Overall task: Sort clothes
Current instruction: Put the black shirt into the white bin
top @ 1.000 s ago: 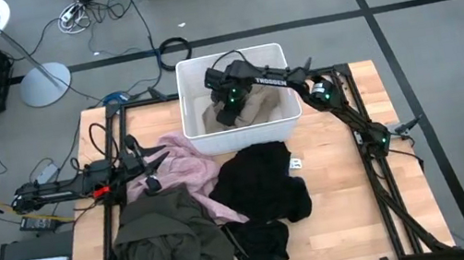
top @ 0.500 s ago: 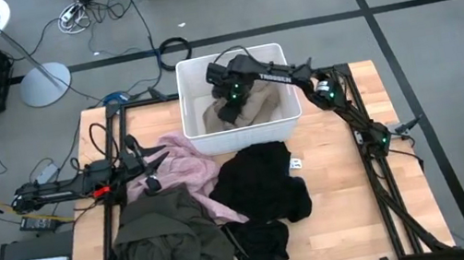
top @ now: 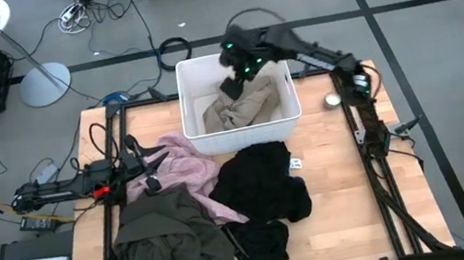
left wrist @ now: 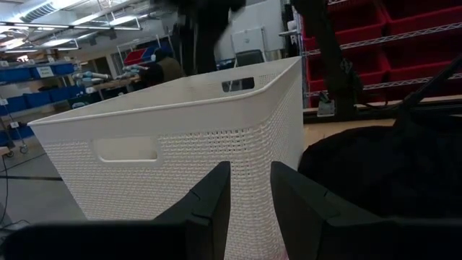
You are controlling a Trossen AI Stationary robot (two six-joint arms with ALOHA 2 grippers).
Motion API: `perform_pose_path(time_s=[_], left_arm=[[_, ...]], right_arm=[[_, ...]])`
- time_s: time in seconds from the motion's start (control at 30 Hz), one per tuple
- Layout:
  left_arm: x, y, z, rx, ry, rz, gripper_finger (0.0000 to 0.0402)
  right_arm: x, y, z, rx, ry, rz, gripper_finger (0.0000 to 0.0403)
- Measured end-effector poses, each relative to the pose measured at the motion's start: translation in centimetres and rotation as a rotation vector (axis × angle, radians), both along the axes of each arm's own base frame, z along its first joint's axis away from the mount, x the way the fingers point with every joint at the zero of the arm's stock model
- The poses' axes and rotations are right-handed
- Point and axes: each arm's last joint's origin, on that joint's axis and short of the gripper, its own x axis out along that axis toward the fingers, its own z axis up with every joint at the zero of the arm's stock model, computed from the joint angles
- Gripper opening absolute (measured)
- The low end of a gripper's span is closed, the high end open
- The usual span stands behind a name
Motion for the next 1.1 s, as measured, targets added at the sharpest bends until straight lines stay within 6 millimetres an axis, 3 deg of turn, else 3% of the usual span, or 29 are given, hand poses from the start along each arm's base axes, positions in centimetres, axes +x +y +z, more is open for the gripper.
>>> perform_pose_path(time_s=[0.3, 0.43, 0.53, 0.63, 0.73, 0.9, 1.1], left_arm=[[0.0, 0.0, 0.0, 0.0, 0.0, 0.0, 0.0105], [0.0, 0.0, 0.0, 0.0, 0.0, 0.0, 0.0105], [0.0, 0.0, 0.0, 0.0, 0.0, 0.0, 0.0105], [0.0, 0.0, 0.0, 0.0, 0.0, 0.0, 0.0105], [0.0, 0.0, 0.0, 0.0, 0.0, 0.0, 0.0105], [0.0, 0.0, 0.0, 0.0, 0.0, 0.0, 0.0105], [0.0, 0.0, 0.0, 0.0, 0.0, 0.0, 0.0105]], right_arm=[[-6.7, 6.8, 10.1, -0.127, -0.294, 0.072, 0.0268], [-10.2, 10.2, 12.8, -0.18, -0.356, 0.067, 0.0259], [-12.3, 12.7, 13.7, -0.185, -0.374, 0.064, 0.0253], [-13.4, 15.3, 13.5, -0.17, -0.375, 0.082, 0.0247], [-13.3, 18.0, 12.0, -0.169, -0.335, 0.099, 0.0243], [-12.6, 21.8, 8.2, -0.187, -0.281, 0.118, 0.0236], [-12.1, 24.6, 2.8, -0.108, -0.205, 0.125, 0.0222]])
